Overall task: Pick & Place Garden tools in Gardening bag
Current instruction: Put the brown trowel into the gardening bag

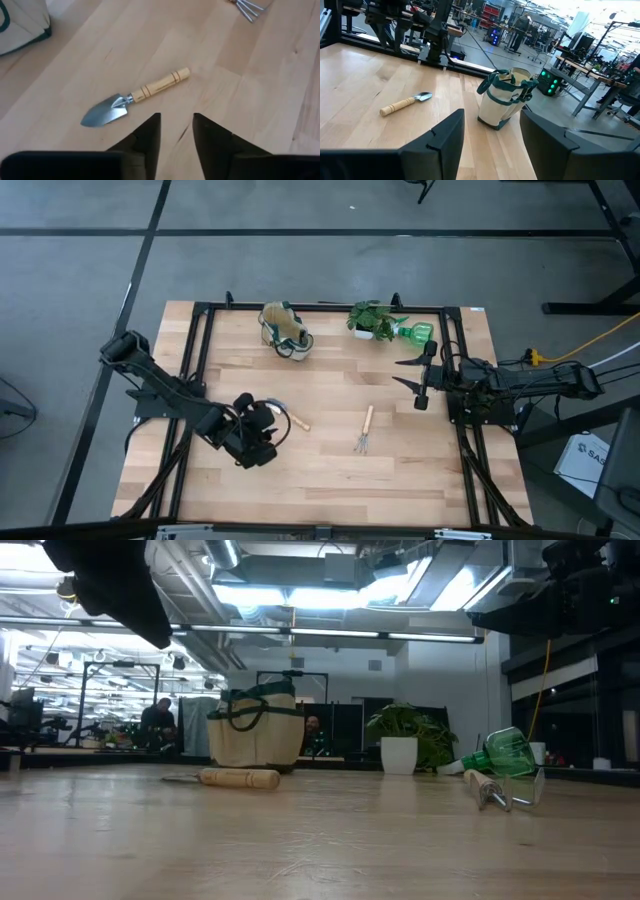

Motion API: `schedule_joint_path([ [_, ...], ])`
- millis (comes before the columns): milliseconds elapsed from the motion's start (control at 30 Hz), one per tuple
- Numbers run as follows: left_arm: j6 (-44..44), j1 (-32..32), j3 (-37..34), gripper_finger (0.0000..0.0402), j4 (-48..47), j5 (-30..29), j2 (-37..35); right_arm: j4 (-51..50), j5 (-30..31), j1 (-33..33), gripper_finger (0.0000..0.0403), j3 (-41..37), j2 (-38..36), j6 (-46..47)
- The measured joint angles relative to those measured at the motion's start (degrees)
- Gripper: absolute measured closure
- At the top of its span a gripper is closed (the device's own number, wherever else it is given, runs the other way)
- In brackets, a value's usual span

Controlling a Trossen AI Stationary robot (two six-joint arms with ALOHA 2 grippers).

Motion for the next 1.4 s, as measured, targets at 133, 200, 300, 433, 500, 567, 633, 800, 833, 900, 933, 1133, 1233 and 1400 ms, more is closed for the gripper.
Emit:
schedule_joint_path([
  [133,-3.40,0.55,0.00,0.0251,0.01,0.83,0.37,0.00,0.00,0.02,0.0208,0.00,0.00,0.02],
  [200,-3.30,0.62,0.00,0.0236,0.08,2.11,0.47,0.00,0.00,0.00,0.0208,0.00,0.02,0.00],
  [300,1.51,0.27,0.00,0.0220,0.02,3.66,1.36,0.00,0.00,0.02,0.0208,0.00,0.00,0.01],
  [433,4.33,-0.03,0.02,0.0211,0.32,3.88,3.08,0.00,0.00,0.00,0.0208,0.00,0.00,0.01],
  [500,5.65,0.14,0.04,0.0210,0.36,3.82,4.14,0.00,0.00,0.00,0.0208,0.00,0.00,0.01],
  [567,8.59,0.25,0.07,0.0211,0.28,3.85,5.63,0.00,0.00,0.00,0.0208,0.00,0.01,0.02],
  [633,12.46,0.28,0.07,0.0212,0.30,3.77,7.14,0.02,0.00,0.00,0.0208,0.00,0.00,0.02],
  [800,12.41,2.24,0.07,0.0216,0.34,3.59,11.03,0.02,0.02,0.02,0.0208,0.00,0.02,0.02],
  [833,13.28,2.85,0.07,0.0216,0.35,3.47,11.84,0.01,0.01,0.00,0.0208,0.00,0.01,0.02],
  [900,17.41,4.03,0.07,0.0216,0.41,3.28,13.56,0.02,0.01,0.01,0.0208,0.00,0.01,0.02],
  [933,19.53,4.77,0.07,0.0216,0.46,3.32,14.35,0.02,0.00,0.02,0.0208,0.00,0.00,0.01],
  [1133,27.73,11.51,0.06,0.0217,2.86,6.81,17.24,0.02,0.00,0.00,0.0208,0.00,0.01,0.00],
  [1233,35.23,14.29,0.04,0.0217,7.08,10.83,17.50,0.02,0.00,0.01,0.0208,0.00,0.00,0.01],
  [1400,46.66,18.38,0.07,0.0217,14.83,14.72,17.55,0.02,0.00,0.00,0.0208,0.00,0.00,0.02],
])
